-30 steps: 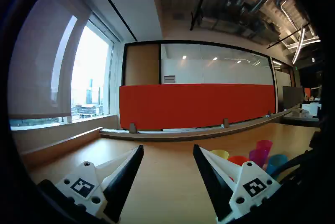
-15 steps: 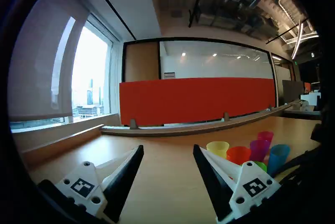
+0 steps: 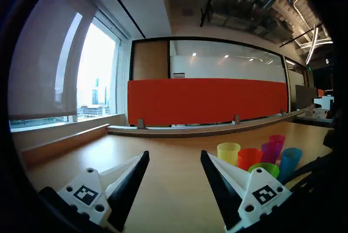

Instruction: Pour water

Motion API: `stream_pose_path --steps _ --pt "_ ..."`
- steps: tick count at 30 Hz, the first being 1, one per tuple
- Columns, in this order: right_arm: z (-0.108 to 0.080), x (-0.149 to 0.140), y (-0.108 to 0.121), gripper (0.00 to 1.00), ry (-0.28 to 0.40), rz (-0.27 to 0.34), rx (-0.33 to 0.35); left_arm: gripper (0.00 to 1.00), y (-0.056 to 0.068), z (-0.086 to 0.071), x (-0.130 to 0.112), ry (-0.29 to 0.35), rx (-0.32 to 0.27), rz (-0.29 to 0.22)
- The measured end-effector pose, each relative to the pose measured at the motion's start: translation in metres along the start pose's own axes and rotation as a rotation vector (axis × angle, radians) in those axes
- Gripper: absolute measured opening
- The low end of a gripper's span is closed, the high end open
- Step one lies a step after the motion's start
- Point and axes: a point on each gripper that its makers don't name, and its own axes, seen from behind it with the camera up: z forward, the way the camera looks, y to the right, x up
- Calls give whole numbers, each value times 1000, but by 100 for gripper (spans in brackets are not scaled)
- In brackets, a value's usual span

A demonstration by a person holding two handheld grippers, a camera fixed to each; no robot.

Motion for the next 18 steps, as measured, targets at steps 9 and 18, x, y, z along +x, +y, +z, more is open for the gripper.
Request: stream_pose_path --steps 9,18 --pt "-3 4 1 100 11 -18 -5 87 -1 1 -8 -16 3 -14" --pt "-5 4 2 100 13 -21 -5 87 0 3 -11 -31 -8 -15"
